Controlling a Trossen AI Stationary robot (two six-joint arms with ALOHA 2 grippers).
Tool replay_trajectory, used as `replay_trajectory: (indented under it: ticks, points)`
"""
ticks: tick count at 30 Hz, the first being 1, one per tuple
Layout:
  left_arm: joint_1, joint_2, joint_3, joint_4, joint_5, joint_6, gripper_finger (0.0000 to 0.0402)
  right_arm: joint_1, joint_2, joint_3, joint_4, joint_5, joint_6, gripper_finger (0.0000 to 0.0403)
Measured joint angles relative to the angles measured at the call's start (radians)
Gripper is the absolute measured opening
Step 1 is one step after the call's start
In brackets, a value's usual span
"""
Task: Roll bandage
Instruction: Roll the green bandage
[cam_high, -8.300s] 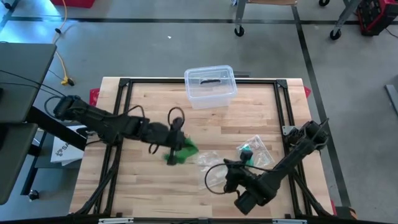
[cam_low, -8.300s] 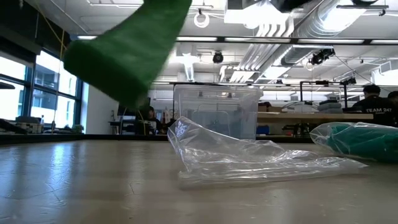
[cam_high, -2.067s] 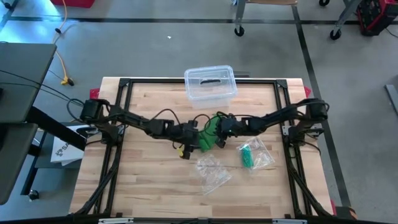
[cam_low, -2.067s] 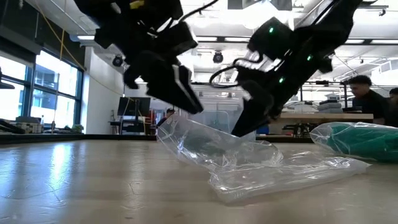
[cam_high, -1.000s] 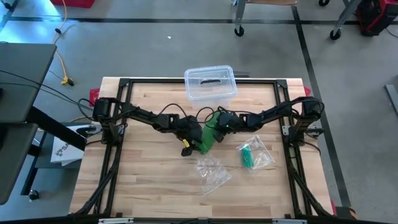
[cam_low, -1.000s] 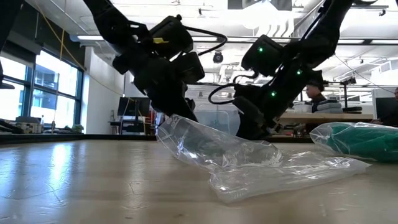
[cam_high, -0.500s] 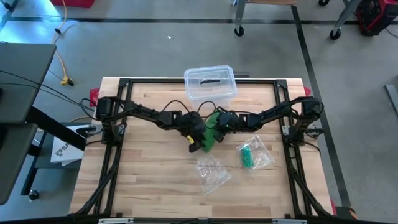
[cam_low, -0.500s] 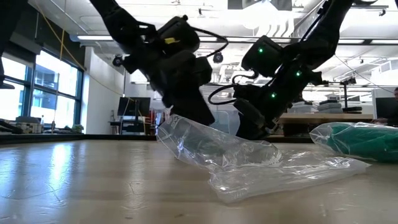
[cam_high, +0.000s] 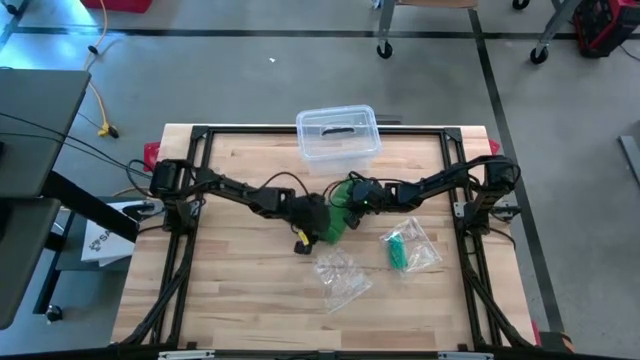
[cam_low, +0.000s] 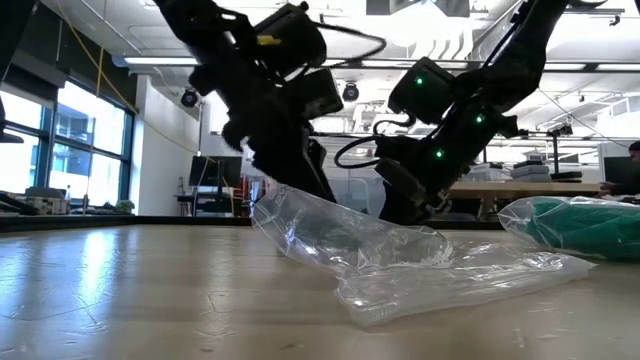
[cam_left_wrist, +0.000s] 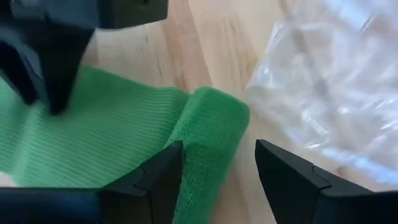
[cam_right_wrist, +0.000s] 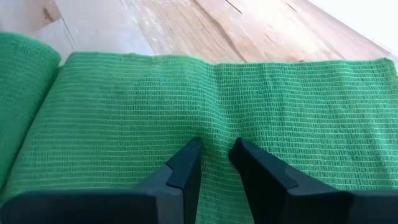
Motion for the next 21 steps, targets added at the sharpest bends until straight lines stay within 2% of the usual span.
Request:
replay_trajectory:
  ticks: [4,6,16,21]
  points:
    - [-0.052,0.006,0.001,0.012,-0.134,0.162,0.0195,0.0,0.0,0.0,0.0,0.0,-0.005,0.01]
    - [-0.067,0.009,0.001,0.014,-0.165,0.21,0.0196,0.0,0.0,0.0,0.001,-0.001,-0.005,0.01]
    - [-0.036,0.089,0.007,0.062,-0.178,0.178,0.0222,0.0,0.0,0.0,0.003,-0.012,-0.005,0.01]
    - [-0.031,0.104,0.006,0.071,-0.184,0.17,0.021,0.008,0.0,0.0,0.004,-0.022,-0.007,0.01]
